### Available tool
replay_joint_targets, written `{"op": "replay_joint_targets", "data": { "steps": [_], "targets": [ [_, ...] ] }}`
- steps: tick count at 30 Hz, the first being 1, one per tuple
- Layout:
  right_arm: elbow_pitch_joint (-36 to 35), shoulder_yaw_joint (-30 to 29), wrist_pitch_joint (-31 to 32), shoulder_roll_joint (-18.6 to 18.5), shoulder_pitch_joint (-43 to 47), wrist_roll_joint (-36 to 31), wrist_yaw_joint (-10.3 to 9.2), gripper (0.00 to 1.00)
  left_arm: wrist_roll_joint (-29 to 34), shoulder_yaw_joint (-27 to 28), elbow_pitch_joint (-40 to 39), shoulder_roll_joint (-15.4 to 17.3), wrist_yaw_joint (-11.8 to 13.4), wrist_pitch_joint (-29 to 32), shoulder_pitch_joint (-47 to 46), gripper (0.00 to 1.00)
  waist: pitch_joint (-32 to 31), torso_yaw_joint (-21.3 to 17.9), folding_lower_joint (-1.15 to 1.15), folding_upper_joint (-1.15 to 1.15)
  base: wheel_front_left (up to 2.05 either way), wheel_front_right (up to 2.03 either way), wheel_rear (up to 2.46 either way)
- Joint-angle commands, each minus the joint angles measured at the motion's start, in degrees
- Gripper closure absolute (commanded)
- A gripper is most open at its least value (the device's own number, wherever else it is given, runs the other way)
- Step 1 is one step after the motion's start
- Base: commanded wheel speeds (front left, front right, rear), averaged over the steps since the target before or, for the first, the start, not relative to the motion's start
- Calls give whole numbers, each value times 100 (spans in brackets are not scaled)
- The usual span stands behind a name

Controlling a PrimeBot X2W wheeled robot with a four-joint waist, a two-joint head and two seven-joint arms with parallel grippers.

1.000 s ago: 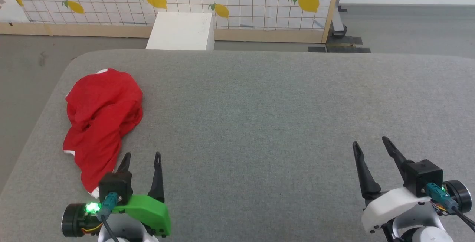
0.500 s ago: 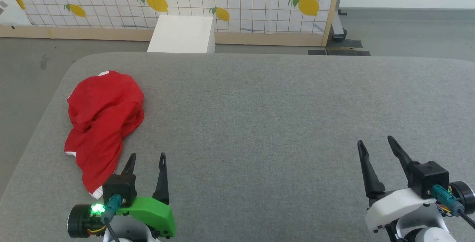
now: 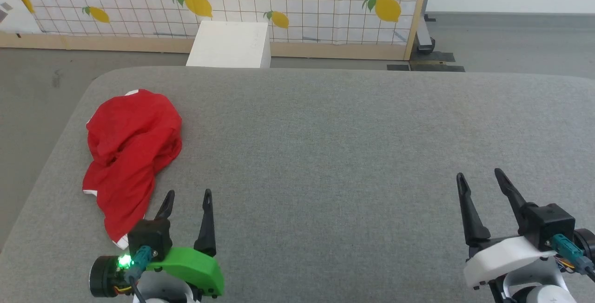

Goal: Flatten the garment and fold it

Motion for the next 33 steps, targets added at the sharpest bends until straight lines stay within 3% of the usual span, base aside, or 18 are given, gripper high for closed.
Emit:
{"op": "replay_joint_targets", "data": {
  "steps": [1,33],
  "targets": [
    [-9,-31,-62,6,66,44,-3,0,-81,-18,-5,-6,39,-57,-58,0,-4,1,0,0,0,0,0],
    [57,-173,-441,11,167,141,-6,0,-517,-239,319,-10,248,-434,-84,0,-147,18,0,0,0,0,0]
  ]
}}
